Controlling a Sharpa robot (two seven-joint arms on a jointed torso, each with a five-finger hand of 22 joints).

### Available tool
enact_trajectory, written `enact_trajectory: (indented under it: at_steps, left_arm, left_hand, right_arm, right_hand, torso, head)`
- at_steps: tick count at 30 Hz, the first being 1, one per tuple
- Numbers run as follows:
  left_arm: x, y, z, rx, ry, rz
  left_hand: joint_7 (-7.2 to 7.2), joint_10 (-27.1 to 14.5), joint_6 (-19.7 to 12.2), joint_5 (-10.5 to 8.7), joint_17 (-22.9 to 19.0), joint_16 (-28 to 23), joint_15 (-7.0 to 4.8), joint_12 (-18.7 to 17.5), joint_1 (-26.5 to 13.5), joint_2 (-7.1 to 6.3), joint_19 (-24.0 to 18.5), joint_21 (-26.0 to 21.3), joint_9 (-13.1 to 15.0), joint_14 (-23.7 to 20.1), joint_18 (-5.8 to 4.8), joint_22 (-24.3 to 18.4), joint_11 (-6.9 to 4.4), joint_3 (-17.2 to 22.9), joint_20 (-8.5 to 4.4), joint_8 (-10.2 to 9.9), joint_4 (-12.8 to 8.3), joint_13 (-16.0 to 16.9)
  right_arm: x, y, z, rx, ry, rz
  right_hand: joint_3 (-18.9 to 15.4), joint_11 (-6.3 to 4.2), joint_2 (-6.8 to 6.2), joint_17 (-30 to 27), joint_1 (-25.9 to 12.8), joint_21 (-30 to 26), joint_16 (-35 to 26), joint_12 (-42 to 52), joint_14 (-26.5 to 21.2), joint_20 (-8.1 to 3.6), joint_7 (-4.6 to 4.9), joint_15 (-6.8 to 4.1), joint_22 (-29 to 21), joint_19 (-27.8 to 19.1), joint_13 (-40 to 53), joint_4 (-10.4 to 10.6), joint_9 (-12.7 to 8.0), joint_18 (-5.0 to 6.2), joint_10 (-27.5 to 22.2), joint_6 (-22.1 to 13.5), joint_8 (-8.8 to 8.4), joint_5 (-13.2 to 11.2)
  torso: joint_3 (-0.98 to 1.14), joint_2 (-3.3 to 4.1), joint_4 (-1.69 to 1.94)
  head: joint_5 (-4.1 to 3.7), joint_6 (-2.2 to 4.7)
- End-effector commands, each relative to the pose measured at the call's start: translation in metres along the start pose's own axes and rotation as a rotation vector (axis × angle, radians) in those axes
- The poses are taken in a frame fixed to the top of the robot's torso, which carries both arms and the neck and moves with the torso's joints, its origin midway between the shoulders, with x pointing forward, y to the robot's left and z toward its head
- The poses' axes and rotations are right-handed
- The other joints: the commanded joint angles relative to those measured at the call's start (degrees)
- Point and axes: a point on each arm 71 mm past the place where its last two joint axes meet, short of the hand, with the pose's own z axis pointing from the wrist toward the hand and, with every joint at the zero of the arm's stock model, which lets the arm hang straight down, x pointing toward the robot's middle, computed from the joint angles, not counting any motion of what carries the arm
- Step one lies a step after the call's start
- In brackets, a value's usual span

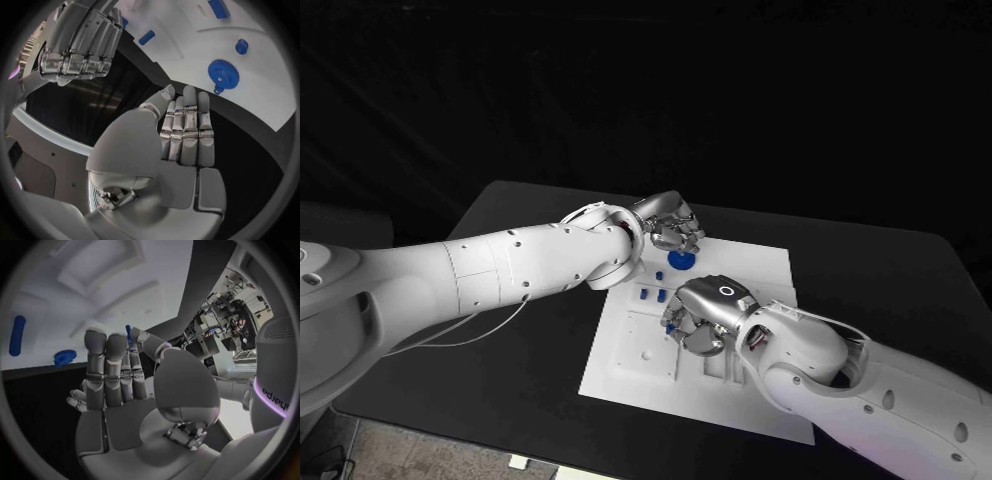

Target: Assemble the parts on the task board

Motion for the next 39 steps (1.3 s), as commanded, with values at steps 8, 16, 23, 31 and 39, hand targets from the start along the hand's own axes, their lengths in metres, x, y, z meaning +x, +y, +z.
enact_trajectory:
  at_steps: [8, 16, 23, 31, 39]
  left_arm:
    - [-0.001, -0.004, 0.002, 0.014, -0.009, -0.006]
    - [0.0, -0.005, 0.002, 0.018, -0.007, -0.007]
    - [0.0, -0.005, 0.003, 0.019, -0.007, -0.007]
    - [0.0, -0.006, 0.003, 0.019, -0.005, -0.007]
    - [0.001, -0.006, 0.003, 0.018, -0.004, -0.007]
  left_hand:
    - [0.13, -0.1, -0.3, 0.29, 0.07, -0.23, 0.05, -0.04, -0.05, 0.17, -0.4, 0.01, 0.07, 0.13, -0.5, 0.05, 0.1, -0.02, -0.1, 0.0, -0.47, 0.0]
    - [0.14, -0.15, -0.33, 0.31, 0.14, -0.29, 0.07, -0.04, -0.18, 0.23, -0.46, -0.02, 0.07, 0.15, -0.49, 0.39, 0.12, -0.03, -0.07, 0.0, -0.53, 0.0]
    - [0.14, -0.17, -0.34, 0.32, 0.17, -0.31, 0.08, -0.04, -0.28, 0.27, -0.47, -0.05, 0.07, 0.12, -0.48, 0.37, 0.12, -0.02, -0.05, 0.0, -0.48, 0.0]
    - [0.14, -0.17, -0.34, 0.32, 0.17, -0.31, 0.08, -0.04, -0.28, 0.27, -0.47, -0.05, 0.07, 0.12, -0.48, 0.37, 0.12, -0.02, -0.05, 0.0, -0.48, 0.0]
    - [0.14, -0.17, -0.34, 0.32, 0.17, -0.31, 0.08, -0.04, -0.28, 0.27, -0.47, -0.05, 0.07, 0.12, -0.48, 0.37, 0.12, -0.02, -0.05, 0.0, -0.48, 0.0]
  right_arm:
    - [0.008, 0.001, 0.004, -0.001, -0.011, -0.061]
    - [0.013, 0.001, 0.006, 0.003, 0.0, -0.071]
    - [0.018, 0.002, 0.006, 0.0, 0.018, -0.074]
    - [0.021, 0.003, 0.006, -0.003, 0.032, -0.076]
    - [0.022, 0.001, 0.005, 0.005, 0.043, -0.084]
  right_hand:
    - [0.23, 0.04, 0.24, -0.1, 0.17, -0.58, 0.14, 0.17, -0.12, 0.06, -0.11, -0.36, 0.16, 0.56, 0.09, -0.24, 0.03, 0.74, 0.47, 0.45, 0.24, -0.22]
    - [0.3, 0.04, 0.23, -0.15, 0.15, -0.68, 0.17, 0.17, -0.13, 0.06, -0.12, -0.36, 0.35, 0.63, 0.09, -0.27, 0.03, 0.73, 0.47, 0.46, 0.24, -0.33]
    - [0.39, 0.04, 0.24, -0.25, 0.07, -1.03, 0.25, 0.17, -0.15, 0.06, -0.11, -0.35, 0.76, 0.77, 0.09, -0.29, 0.04, 0.72, 0.47, 0.49, 0.26, -0.4]
    - [0.41, 0.03, 0.22, -0.27, 0.06, -1.07, 0.26, 0.18, -0.15, 0.06, -0.12, -0.36, 0.86, 0.8, 0.09, -0.32, 0.04, 0.71, 0.48, 0.47, 0.25, -0.28]
    - [0.44, 0.04, 0.25, -0.31, 0.04, -1.32, 0.29, 0.17, -0.16, 0.05, -0.13, -0.36, 1.05, 0.85, 0.09, -0.37, 0.04, 0.71, 0.48, 0.49, 0.25, -0.16]
  torso:
    - [-0.05, 0.01, 0.02]
    - [0.01, 0.0, 0.0]
    - [0.02, 0.02, 0.01]
    - [0.07, 0.01, -0.06]
    - [0.05, 0.02, -0.06]
  head:
    - [0.99, -0.41]
    - [1.0, -0.67]
    - [1.21, -0.69]
    - [1.38, -0.86]
    - [1.27, -0.84]
